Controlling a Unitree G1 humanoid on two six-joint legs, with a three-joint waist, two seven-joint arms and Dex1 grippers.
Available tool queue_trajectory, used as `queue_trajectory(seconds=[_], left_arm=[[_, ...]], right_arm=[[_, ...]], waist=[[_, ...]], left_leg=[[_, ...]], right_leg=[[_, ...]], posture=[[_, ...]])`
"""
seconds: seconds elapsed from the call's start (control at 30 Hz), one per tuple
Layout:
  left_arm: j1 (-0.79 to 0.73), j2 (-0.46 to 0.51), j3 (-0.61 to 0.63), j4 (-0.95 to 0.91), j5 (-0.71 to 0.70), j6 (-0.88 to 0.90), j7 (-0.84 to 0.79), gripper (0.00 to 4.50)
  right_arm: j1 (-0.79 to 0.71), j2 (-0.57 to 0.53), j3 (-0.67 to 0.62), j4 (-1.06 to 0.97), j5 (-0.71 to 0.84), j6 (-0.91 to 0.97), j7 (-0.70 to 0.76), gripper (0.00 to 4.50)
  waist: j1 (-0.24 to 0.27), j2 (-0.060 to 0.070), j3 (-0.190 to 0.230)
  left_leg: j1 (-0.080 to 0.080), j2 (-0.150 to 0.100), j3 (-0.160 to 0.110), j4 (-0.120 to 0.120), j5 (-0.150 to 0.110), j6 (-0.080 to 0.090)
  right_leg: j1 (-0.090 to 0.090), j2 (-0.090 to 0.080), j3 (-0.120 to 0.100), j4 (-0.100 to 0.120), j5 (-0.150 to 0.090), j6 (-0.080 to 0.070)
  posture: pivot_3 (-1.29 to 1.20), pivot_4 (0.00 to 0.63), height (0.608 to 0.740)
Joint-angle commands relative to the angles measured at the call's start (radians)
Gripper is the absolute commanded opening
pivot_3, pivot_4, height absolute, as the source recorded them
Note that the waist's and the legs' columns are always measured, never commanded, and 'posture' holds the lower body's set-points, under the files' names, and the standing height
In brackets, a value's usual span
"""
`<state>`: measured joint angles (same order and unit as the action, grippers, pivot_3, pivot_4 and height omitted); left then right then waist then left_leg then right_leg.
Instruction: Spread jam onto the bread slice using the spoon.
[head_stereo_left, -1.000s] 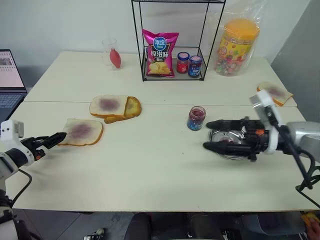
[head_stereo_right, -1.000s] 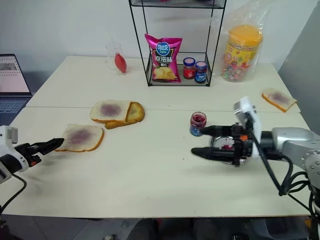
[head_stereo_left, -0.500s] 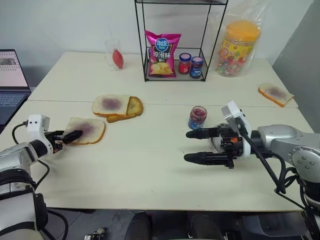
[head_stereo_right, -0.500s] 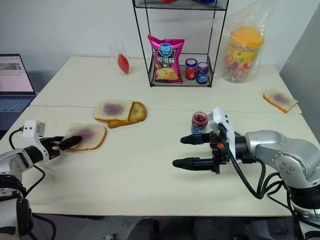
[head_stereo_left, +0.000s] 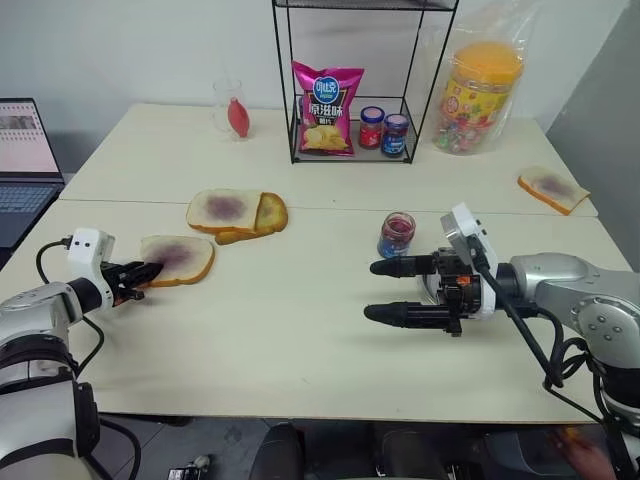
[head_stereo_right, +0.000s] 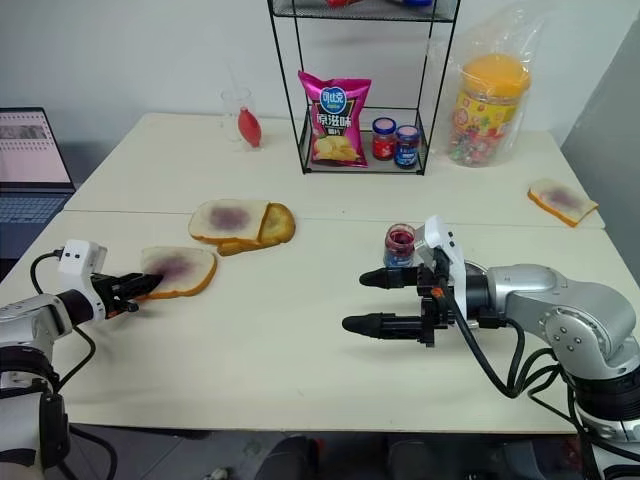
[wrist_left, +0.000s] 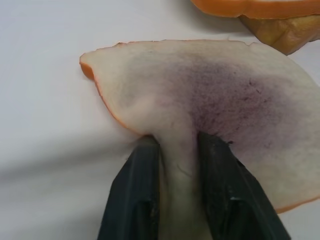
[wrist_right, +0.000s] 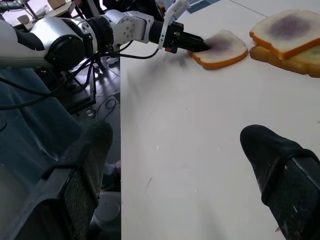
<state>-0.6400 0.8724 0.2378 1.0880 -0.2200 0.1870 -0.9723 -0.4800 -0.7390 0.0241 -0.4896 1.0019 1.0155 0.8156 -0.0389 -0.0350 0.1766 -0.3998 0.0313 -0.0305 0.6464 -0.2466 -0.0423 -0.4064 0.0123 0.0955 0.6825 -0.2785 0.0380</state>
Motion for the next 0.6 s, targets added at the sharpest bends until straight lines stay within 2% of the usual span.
queue_trajectory(seconds=[0.03, 0.1, 0.17, 0.37, 0.43, 0.53, 0.6], left_arm=[[0.021, 0.011, 0.026, -0.055, -0.018, 0.030, 0.001, 0.40], [0.054, 0.024, 0.042, -0.141, -0.043, 0.065, -0.017, 0.11], [0.103, 0.037, 0.058, -0.255, -0.070, 0.117, -0.030, 0.03], [0.303, 0.134, 0.085, -0.941, -0.296, 0.507, -0.150, 0.01], [0.323, 0.157, 0.074, -1.063, -0.344, 0.574, -0.168, 0.01], [0.294, 0.181, -0.008, -1.157, -0.377, 0.619, -0.229, 0.01], [0.227, 0.156, -0.138, -1.178, -0.337, 0.584, -0.278, 0.01]], right_arm=[[0.025, -0.005, -0.035, -0.043, 0.006, -0.015, -0.012, 4.50], [0.055, -0.011, -0.048, -0.060, 0.013, -0.013, -0.022, 4.50], [0.084, -0.015, -0.064, -0.076, 0.022, -0.011, -0.035, 4.50], [0.196, -0.039, -0.172, -0.128, 0.108, 0.020, -0.105, 4.50], [0.228, -0.054, -0.199, -0.150, 0.141, 0.030, -0.121, 4.50], [0.281, -0.080, -0.207, -0.193, 0.152, 0.028, -0.125, 4.50], [0.298, -0.073, -0.191, -0.197, 0.132, 0.012, -0.141, 4.50]], waist=[[0.000, 0.000, 0.000], [-0.001, 0.000, 0.000], [-0.002, 0.000, 0.000], [0.001, -0.003, 0.001], [0.006, -0.003, 0.001], [0.006, -0.002, 0.002], [0.005, -0.001, 0.002]], left_leg=[[0.000, 0.000, -0.001, 0.000, 0.000, 0.000], [0.000, 0.001, -0.002, 0.000, 0.000, 0.000], [-0.001, 0.001, -0.002, 0.000, 0.000, 0.000], [-0.003, 0.008, -0.003, 0.000, -0.001, -0.001], [-0.004, 0.008, -0.003, 0.000, -0.001, -0.001], [-0.002, 0.008, -0.001, -0.001, -0.001, -0.001], [0.000, 0.003, 0.001, -0.001, -0.001, -0.001]], right_leg=[[0.000, 0.000, 0.000, 0.000, 0.000, 0.000], [0.000, 0.001, -0.001, 0.000, 0.000, 0.000], [0.000, 0.001, -0.001, 0.000, 0.000, 0.000], [-0.001, 0.000, -0.003, -0.002, 0.000, -0.001], [-0.001, 0.000, -0.003, -0.002, 0.000, 0.000], [0.000, 0.000, -0.001, -0.002, -0.002, 0.003], [0.000, 0.002, 0.000, -0.002, -0.003, 0.004]], posture=[[0.00, 0.150, 0.740], [0.00, 0.150, 0.740], [0.00, 0.150, 0.740], [0.00, 0.150, 0.740], [0.00, 0.150, 0.740], [0.00, 0.150, 0.740], [0.00, 0.150, 0.740]])
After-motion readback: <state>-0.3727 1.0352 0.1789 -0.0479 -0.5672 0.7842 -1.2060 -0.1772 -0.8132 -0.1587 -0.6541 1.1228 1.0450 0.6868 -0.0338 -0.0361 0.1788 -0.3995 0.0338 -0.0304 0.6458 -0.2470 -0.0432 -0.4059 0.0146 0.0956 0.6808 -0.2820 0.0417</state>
